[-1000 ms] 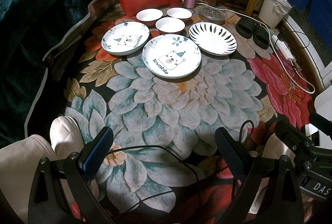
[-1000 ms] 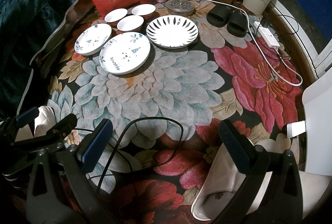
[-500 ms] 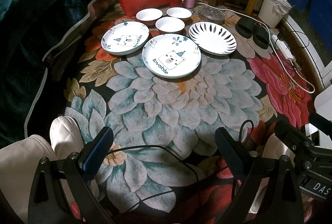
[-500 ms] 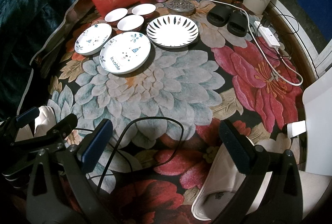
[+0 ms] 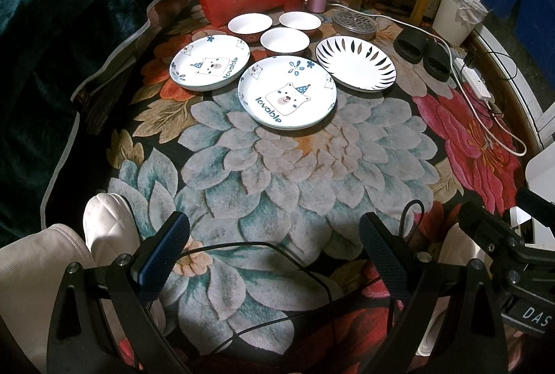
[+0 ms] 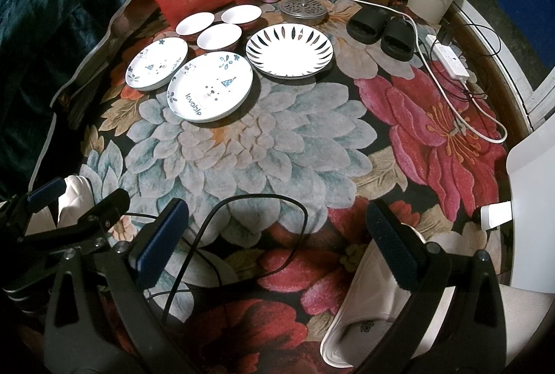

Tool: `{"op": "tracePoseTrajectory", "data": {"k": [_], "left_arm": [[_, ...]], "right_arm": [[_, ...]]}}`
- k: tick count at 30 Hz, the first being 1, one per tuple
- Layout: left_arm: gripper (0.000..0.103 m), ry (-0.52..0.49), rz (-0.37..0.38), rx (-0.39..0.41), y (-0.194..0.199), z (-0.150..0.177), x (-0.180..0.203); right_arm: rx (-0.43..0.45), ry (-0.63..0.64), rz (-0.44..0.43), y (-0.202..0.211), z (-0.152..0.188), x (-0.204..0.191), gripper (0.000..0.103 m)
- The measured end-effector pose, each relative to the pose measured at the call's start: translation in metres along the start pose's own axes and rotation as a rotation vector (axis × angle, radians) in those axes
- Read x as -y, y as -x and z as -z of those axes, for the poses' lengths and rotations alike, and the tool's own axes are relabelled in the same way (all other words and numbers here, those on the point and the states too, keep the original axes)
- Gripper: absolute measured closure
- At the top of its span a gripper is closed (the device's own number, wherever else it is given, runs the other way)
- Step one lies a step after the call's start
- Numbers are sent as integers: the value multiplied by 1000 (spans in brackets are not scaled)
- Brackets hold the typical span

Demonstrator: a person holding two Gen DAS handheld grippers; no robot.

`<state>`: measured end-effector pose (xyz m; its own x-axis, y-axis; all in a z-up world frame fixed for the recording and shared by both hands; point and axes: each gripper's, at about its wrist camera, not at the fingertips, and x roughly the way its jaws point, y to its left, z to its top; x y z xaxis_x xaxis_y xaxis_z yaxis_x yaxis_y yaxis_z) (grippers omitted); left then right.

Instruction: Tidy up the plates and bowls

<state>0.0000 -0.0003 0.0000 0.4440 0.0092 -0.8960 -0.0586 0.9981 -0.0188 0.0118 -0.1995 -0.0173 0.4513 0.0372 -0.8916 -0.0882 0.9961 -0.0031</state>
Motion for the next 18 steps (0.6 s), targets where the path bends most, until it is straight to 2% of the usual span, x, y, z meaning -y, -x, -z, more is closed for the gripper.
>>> {"op": "tracePoseTrajectory", "data": {"k": [18], "left_arm": [[5, -2, -3, -4, 0, 0, 0]], "right_arm": [[-4, -2, -2, 0, -1, -1, 0]]}}
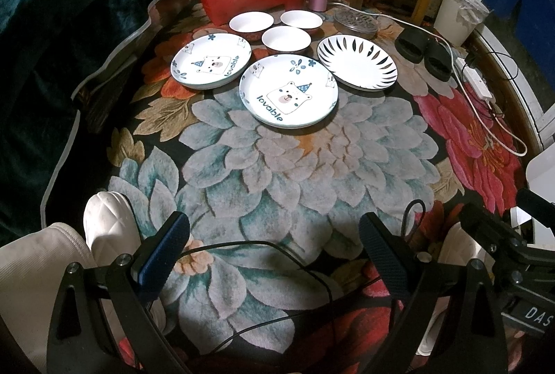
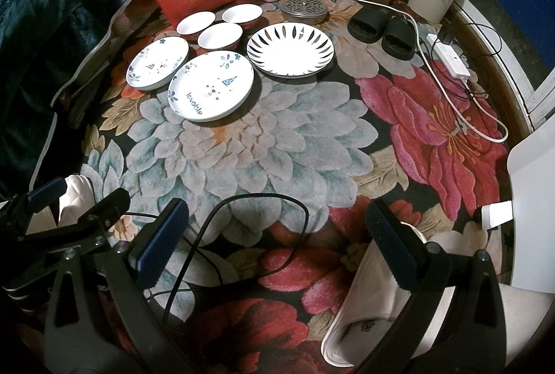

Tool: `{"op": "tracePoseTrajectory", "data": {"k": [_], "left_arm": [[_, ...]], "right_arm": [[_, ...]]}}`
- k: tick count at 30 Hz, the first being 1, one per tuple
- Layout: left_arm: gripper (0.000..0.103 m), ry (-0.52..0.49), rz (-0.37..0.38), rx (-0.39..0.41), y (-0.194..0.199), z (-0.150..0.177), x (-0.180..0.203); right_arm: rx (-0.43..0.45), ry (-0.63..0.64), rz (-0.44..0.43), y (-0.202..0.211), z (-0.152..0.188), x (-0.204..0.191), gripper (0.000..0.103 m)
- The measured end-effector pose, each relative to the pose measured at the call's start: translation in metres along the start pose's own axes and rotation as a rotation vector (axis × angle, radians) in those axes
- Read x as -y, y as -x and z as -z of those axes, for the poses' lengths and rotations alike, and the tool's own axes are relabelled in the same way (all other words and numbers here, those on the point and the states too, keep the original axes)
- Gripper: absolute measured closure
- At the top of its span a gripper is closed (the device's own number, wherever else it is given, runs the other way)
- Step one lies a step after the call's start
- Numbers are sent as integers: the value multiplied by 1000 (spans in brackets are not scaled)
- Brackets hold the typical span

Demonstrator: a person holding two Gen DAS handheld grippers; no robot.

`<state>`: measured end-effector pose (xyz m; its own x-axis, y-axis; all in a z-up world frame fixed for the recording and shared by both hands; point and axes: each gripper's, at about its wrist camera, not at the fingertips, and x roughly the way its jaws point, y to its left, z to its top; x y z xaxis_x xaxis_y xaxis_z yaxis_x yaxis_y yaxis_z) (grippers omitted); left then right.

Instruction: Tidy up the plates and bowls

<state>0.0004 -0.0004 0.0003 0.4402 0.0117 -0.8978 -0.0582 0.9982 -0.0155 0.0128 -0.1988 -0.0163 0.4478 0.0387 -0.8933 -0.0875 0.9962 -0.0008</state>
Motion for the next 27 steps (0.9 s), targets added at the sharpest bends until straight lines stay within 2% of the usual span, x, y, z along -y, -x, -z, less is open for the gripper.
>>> {"op": "tracePoseTrajectory", "data": {"k": [5, 9, 14, 18, 20, 23, 27], "left_arm": [[5, -19, 4, 6, -5, -3, -1], [5, -49, 3, 9, -8, -27, 2], [4, -81, 41, -29, -27, -72, 8], [4, -173, 73, -46, -48, -118, 23], [4, -202, 96, -55, -60, -137, 29], [4, -210, 180, -101, -92, -172, 38], [4, -184, 283, -185, -135, -202, 49]], "right_arm": [[11, -11, -22, 1, -14, 2, 0], [26, -31, -20, -2, -38, 6, 0], [-4, -62, -24, -14, -92, 26, 1], [-66, 19, -57, -32, -149, 39, 1], [-77, 89, -64, -39, -180, 43, 1], [-100, 176, -71, -55, -212, 51, 1], [-138, 178, -115, -93, -231, 65, 4]]}}
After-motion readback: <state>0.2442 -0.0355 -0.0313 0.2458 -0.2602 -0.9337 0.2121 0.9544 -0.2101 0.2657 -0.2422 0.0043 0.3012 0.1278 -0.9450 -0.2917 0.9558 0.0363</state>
